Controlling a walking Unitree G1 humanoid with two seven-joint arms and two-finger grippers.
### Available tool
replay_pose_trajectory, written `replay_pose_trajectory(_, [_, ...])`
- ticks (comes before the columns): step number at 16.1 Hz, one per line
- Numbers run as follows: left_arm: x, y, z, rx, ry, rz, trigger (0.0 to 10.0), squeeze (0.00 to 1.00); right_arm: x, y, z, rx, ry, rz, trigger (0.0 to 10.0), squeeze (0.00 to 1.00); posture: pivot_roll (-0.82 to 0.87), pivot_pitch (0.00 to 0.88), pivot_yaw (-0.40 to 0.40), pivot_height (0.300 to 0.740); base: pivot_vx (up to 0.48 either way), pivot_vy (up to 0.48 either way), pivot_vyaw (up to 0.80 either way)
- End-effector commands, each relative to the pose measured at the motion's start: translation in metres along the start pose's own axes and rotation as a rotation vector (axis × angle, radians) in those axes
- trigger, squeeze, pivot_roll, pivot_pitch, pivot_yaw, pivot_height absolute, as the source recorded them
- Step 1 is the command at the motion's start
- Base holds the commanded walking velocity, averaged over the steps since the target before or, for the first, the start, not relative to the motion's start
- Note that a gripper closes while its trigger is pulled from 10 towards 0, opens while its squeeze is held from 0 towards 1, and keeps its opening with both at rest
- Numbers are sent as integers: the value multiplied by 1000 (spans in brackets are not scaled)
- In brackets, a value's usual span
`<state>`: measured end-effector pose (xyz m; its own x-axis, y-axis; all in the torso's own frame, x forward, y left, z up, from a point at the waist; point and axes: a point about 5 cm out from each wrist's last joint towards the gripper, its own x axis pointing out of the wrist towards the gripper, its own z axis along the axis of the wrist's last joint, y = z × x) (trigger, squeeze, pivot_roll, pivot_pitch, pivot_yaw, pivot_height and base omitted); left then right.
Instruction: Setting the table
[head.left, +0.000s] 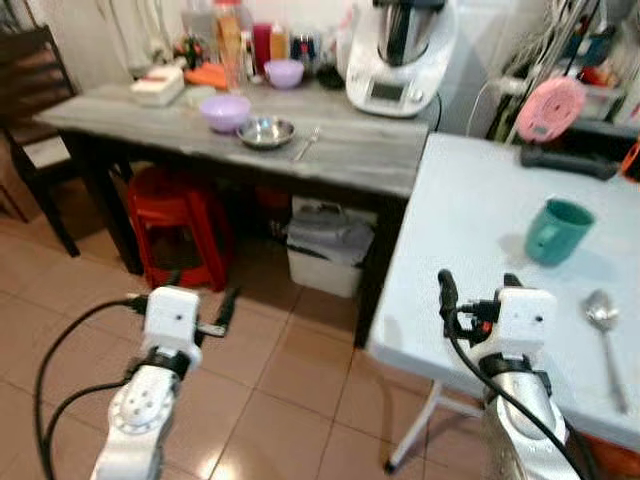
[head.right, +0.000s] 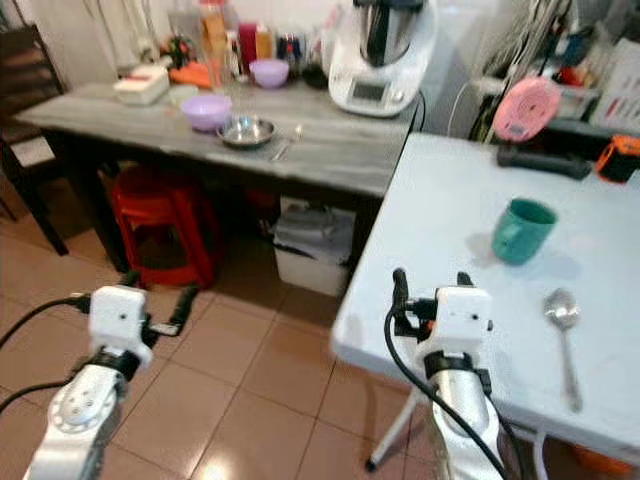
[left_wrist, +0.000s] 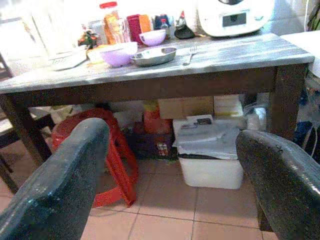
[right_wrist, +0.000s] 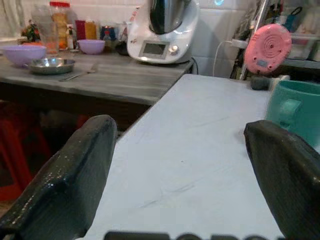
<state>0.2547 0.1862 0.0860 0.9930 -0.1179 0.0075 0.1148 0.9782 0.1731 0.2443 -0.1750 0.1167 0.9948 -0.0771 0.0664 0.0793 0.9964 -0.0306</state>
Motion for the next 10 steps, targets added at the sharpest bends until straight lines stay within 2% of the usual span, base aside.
replay_pose_trajectory(1, [3,-6,4,-5,-12,-24,10000,0,0,-7,2,-13,-7,-15,10000,0,16,0,8,740,0,-292,-800])
replay_pose_trajectory(3, [3,-7,4,-6,-12,-28,10000,0,0,-7,3,-13,-9,-17,10000,0,15,0,10,740,0,-287,-688])
replay_pose_trajectory(10, [3,-11,3,-9,-9,-34,10000,0,2,-5,4,-15,-11,-9,10000,0,10,0,4,740,0,-289,0])
